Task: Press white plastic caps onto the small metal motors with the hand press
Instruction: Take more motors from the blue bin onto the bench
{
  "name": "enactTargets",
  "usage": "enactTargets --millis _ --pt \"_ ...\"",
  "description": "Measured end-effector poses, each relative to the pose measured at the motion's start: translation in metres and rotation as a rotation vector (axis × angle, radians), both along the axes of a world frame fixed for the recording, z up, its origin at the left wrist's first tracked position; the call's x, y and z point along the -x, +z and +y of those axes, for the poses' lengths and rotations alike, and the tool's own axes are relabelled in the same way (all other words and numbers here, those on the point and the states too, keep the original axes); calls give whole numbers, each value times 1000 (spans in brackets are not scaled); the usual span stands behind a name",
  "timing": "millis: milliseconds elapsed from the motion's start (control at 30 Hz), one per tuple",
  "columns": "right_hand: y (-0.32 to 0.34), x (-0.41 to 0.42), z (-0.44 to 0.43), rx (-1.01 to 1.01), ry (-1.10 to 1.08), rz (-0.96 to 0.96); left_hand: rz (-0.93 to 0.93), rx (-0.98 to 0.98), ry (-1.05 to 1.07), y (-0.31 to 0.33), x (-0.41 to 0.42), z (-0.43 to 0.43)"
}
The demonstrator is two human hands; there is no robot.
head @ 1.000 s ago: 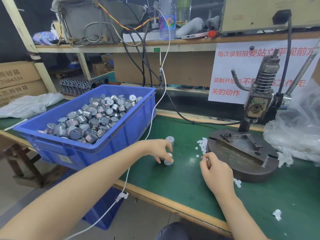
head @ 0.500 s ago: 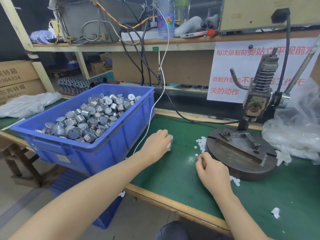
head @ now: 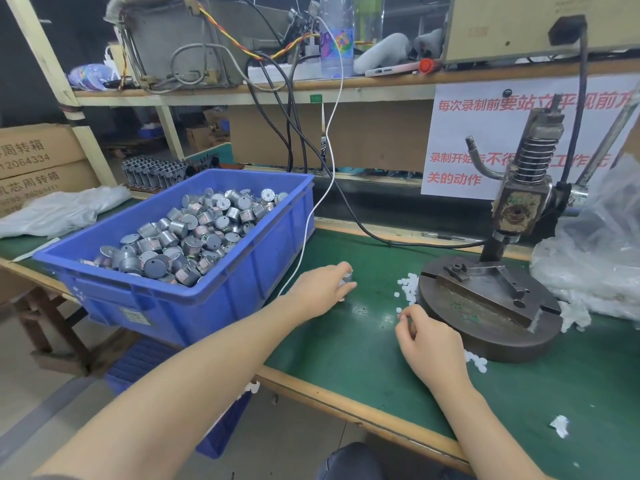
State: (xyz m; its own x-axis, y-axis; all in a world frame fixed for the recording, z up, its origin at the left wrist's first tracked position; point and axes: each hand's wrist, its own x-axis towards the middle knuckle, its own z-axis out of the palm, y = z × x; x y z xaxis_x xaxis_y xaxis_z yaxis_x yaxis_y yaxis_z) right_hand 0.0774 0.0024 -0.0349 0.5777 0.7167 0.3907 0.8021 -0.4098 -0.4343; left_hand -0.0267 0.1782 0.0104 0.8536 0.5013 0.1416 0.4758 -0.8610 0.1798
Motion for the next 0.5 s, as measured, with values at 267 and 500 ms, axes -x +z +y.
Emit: enactTargets --millis 267,500 --pt "1 2 1 -12 -6 7 -472 -86 121 109 33 51" --pt "6 5 -1 52 1 26 95 51 505 96 73 91"
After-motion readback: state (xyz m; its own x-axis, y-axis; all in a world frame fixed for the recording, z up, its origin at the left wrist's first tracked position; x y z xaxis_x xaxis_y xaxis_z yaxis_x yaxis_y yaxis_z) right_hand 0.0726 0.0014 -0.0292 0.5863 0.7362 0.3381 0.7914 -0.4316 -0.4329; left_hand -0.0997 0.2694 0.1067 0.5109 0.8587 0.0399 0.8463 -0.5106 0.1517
